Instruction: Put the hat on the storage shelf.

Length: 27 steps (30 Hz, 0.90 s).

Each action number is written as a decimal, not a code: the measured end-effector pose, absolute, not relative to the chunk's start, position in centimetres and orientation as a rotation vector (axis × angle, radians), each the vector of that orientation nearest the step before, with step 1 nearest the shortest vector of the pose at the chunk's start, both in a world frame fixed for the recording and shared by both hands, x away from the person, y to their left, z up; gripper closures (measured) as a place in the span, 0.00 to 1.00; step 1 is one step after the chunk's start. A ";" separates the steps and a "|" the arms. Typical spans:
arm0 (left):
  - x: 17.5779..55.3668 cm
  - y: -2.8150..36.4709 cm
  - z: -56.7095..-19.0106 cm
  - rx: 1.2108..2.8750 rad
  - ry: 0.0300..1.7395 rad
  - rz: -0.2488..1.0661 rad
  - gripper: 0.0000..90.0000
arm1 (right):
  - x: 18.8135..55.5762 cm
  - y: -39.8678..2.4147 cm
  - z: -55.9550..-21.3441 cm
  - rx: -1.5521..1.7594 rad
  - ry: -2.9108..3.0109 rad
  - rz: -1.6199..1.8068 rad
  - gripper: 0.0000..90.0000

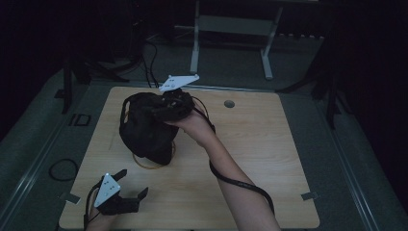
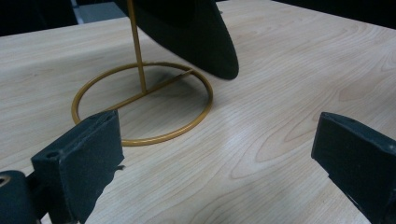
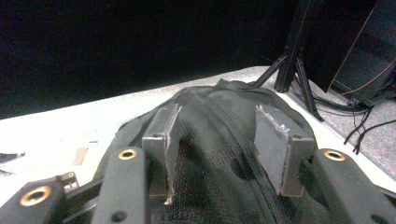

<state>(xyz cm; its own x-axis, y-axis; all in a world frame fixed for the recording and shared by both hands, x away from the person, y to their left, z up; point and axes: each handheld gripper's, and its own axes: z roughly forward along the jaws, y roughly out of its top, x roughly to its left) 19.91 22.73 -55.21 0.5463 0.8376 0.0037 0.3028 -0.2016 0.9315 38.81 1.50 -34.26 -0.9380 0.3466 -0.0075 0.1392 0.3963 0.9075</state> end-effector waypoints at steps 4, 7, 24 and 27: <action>19.9 22.7 -55.2 1.764 0.950 0.652 0.03 | 38.8 0.8 -34.3 0.445 2.450 1.567 0.52; 19.9 22.6 -55.3 1.762 0.951 0.648 0.03 | 38.8 0.1 -34.4 0.464 2.441 1.585 0.51; 19.9 22.4 -55.3 1.767 0.945 0.640 0.03 | 38.5 -5.0 -36.3 0.516 2.453 1.647 0.20; 19.9 22.4 -55.3 1.766 0.947 0.636 0.03 | 38.3 -5.6 -36.8 0.501 2.455 1.636 0.16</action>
